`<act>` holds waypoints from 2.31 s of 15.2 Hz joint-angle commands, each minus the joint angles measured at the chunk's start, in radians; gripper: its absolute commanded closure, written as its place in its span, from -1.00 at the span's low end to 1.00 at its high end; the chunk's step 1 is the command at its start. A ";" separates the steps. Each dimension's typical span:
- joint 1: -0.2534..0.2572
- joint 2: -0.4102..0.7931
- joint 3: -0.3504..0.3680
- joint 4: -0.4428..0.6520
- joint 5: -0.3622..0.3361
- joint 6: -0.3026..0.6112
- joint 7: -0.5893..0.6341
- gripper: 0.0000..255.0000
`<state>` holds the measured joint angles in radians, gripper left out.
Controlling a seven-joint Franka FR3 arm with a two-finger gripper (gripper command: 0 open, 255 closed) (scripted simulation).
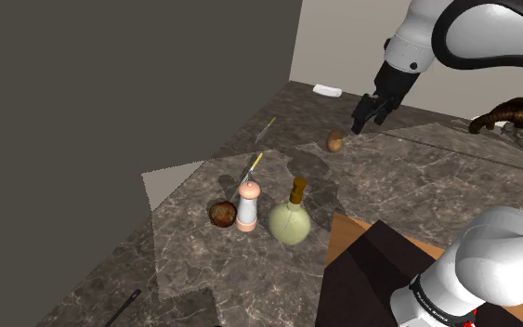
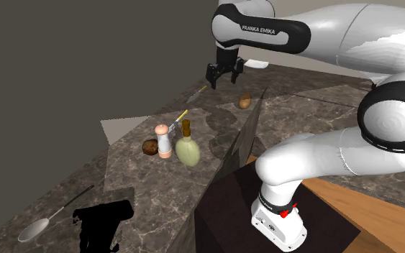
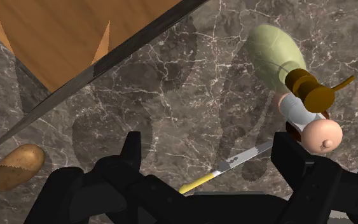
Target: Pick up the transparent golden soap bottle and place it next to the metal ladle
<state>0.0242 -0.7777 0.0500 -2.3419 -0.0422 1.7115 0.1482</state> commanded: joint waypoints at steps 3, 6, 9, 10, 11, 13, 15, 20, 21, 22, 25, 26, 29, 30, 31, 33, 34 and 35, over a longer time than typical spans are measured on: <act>0.012 0.016 0.024 -0.034 0.025 0.047 0.034 -1.00; 0.030 0.049 0.062 -0.078 0.062 0.122 0.084 -1.00; 0.048 0.095 0.102 -0.111 0.099 0.199 0.132 -1.00; 0.055 0.112 0.115 -0.119 0.110 0.226 0.148 -1.00; 0.061 0.132 0.128 -0.126 0.121 0.252 0.164 -1.00; 0.072 0.174 0.156 -0.137 0.142 0.306 0.195 -1.00; 0.083 0.220 0.183 -0.143 0.161 0.361 0.227 -1.00; 0.092 0.290 0.216 -0.168 0.178 0.458 0.258 -1.00; 0.092 0.297 0.218 -0.176 0.178 0.474 0.258 -1.00; 0.091 0.304 0.220 -0.184 0.178 0.489 0.259 -1.00; 0.090 0.325 0.225 -0.203 0.177 0.529 0.260 -1.00; 0.090 0.325 0.225 -0.203 0.177 0.528 0.260 -1.00; 0.090 0.325 0.225 -0.203 0.177 0.529 0.260 -1.00; 0.090 0.325 0.225 -0.203 0.177 0.529 0.260 -1.00; 0.090 0.325 0.225 -0.203 0.177 0.529 0.260 -1.00; 0.090 0.325 0.225 -0.203 0.177 0.528 0.260 -1.00; 0.090 0.325 0.225 -0.203 0.177 0.528 0.260 1.00; 0.090 0.325 0.225 -0.203 0.177 0.528 0.260 1.00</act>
<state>0.1140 -0.4529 0.2751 -2.5447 0.1349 2.2397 0.4084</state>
